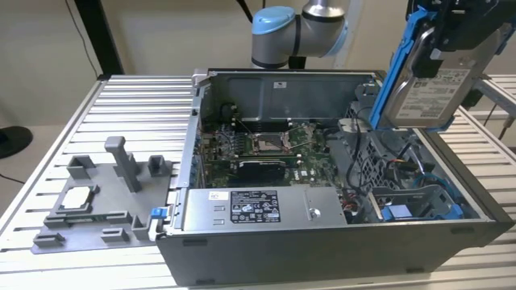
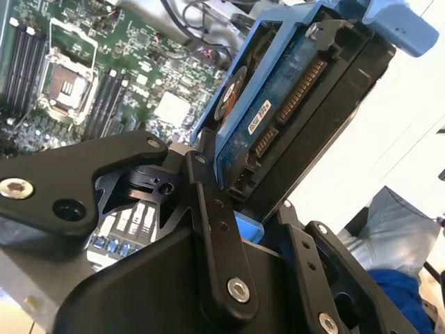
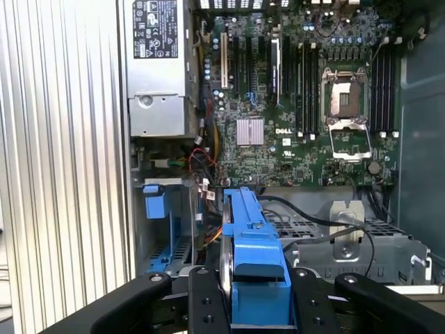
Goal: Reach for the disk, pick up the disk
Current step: 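Pick up the disk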
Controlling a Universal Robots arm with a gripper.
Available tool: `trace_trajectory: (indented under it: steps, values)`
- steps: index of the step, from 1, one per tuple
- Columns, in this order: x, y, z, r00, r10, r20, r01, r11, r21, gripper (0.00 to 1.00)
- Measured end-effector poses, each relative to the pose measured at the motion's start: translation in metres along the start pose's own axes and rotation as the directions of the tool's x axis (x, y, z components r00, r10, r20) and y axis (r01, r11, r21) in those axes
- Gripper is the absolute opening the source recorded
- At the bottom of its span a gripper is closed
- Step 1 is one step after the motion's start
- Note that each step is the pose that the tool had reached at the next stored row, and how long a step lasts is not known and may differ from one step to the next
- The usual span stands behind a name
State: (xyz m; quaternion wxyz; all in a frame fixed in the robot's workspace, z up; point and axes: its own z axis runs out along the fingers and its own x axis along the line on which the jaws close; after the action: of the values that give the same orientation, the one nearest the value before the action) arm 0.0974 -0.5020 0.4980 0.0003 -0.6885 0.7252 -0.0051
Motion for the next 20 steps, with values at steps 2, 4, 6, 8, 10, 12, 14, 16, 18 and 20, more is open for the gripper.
trace_trajectory:
  steps: [2,4,6,8,10,12,14,16,18,20]
  values:
    - [0.0044,-0.0002,0.0004,1.0,0.001,0.0,-0.001,1.0,0.0,0.0]
    - [0.0089,-0.0004,0.0009,1.0,0.003,0.0,-0.003,1.0,0.0,0.0]
    - [0.0131,-0.0007,0.0012,1.0,0.005,-0.0001,-0.005,1.0,0.0,0.0]
    - [0.0172,-0.0009,0.0017,1.0,0.006,-0.0001,-0.006,1.0,0.0,0.0]
    - [0.021,-0.0011,0.0021,1.0,0.008,0.0,-0.008,1.0,0.0,0.0]
    - [0.0246,-0.0012,0.0025,1.0,0.009,-0.0001,-0.009,1.0,0.0,0.0]
    - [0.0277,-0.0014,0.003,0.9999,0.01,0.0,-0.01,0.9999,-0.0001,0.0]
    - [0.0309,-0.0015,0.0034,0.9999,0.011,-0.0001,-0.011,0.9999,-0.0001,0.0]
    - [0.0336,-0.0017,0.0039,0.9999,0.012,-0.0001,-0.012,0.9999,-0.0001,0.0]
    - [0.036,-0.0018,0.0043,0.9999,0.013,-0.0001,-0.013,0.9999,-0.0001,0.0]
